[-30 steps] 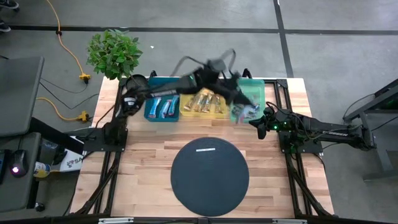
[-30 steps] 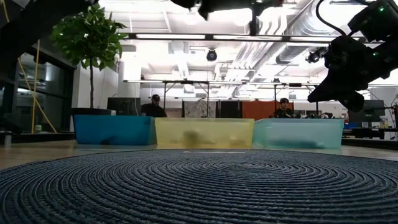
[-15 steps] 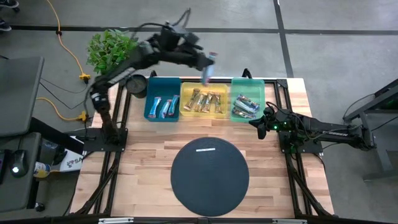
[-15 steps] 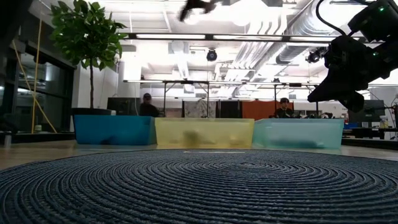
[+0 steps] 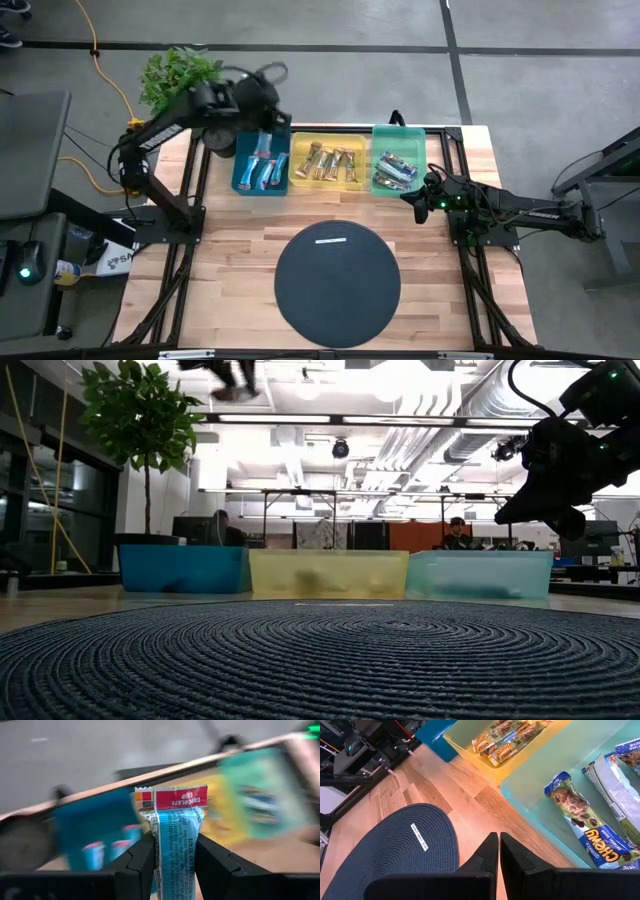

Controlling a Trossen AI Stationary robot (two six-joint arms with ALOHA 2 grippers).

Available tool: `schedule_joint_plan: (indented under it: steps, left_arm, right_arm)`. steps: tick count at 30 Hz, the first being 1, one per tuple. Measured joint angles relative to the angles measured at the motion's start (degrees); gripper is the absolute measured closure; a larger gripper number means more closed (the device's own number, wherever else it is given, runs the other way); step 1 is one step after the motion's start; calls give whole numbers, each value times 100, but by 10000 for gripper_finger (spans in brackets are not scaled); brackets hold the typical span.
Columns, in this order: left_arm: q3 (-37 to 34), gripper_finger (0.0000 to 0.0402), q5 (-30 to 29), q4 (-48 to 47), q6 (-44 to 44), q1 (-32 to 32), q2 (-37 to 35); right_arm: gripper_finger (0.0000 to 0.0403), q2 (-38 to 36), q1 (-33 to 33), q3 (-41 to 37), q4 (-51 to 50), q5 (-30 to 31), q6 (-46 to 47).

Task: Pick and place Granola Bars by type
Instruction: Put the red granola bar into the blue bin

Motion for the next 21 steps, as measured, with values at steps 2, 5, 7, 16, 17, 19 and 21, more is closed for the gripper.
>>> schedule_joint_plan:
  steps: [2,5,7,16,17,19,21]
  left_arm:
    - [-436,287,-555,-162,-507,-120,-45]
    - [-1294,287,-1063,-92,-1291,-226,-92]
    - [-1919,287,-1176,110,-1866,-225,-95]
    - [-4757,286,-963,2528,-2705,342,-94]
    - [-4986,286,-856,2861,-2600,435,-94]
    - [-5365,286,-695,3495,-2395,616,-94]
    - [-5616,286,-651,3814,-2250,766,-94]
  right_arm:
    - [402,0,-2,0,0,0,-1]
    - [402,0,-2,0,0,1,-1]
    - [402,0,0,0,0,-1,0]
    - [402,0,-2,0,0,1,0]
    - [402,0,-2,0,0,-1,-2]
    - [402,0,0,0,0,-1,0]
    - [402,0,-2,0,0,0,0]
